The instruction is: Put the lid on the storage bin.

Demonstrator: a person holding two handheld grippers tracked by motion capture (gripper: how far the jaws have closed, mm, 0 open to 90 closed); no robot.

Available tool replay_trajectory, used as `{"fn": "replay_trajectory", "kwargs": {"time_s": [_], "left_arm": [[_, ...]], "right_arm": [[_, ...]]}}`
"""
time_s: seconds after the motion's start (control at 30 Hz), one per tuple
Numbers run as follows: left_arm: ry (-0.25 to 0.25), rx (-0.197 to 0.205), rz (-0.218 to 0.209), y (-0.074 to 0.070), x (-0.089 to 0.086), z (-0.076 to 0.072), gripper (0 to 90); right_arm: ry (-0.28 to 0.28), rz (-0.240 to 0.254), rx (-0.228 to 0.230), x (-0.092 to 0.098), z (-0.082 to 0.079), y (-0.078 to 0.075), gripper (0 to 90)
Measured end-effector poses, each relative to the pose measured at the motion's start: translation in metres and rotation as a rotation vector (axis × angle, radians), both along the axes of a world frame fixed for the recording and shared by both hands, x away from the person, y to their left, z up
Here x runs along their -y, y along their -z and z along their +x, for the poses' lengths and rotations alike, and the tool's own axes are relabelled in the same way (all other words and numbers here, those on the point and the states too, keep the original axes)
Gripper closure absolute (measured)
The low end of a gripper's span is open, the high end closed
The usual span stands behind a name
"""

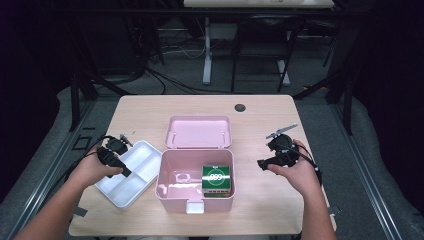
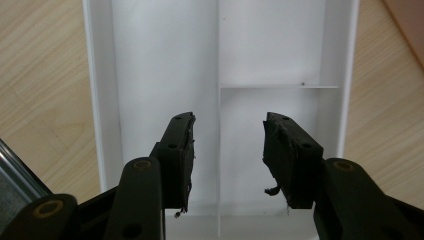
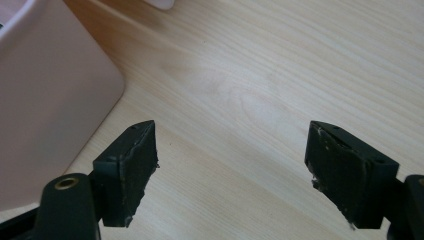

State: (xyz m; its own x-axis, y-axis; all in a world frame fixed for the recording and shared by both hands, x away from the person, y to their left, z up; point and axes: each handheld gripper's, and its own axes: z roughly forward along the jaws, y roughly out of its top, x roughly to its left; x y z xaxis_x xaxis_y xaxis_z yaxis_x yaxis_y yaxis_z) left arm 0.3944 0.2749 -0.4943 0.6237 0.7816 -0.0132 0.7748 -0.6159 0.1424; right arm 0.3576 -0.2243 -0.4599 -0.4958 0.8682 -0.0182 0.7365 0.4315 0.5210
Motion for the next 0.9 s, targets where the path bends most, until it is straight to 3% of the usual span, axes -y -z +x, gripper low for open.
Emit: {"fn": "replay_trajectory", "kwargs": {"time_s": [0.07, 0.17, 0.6, 0.9], "left_arm": [[-0.006, -0.017, 0.007, 0.006, 0.000, 0.003, 56.4], [-0.009, -0.025, 0.020, 0.012, 0.001, 0.006, 58.7], [0.010, -0.059, 0.080, 0.031, 0.010, 0.015, 69.7], [-0.001, -0.080, 0.073, 0.040, 0.010, 0.021, 75.8]], "right_arm": [[0.017, -0.003, 0.013, 0.001, -0.001, -0.002, 20.8], [0.003, 0.031, 0.009, 0.003, -0.002, -0.003, 20.8], [0.015, -0.002, 0.010, 0.000, -0.002, 0.003, 20.8], [0.020, -0.001, 0.004, 0.001, -0.001, 0.005, 20.8]]}}
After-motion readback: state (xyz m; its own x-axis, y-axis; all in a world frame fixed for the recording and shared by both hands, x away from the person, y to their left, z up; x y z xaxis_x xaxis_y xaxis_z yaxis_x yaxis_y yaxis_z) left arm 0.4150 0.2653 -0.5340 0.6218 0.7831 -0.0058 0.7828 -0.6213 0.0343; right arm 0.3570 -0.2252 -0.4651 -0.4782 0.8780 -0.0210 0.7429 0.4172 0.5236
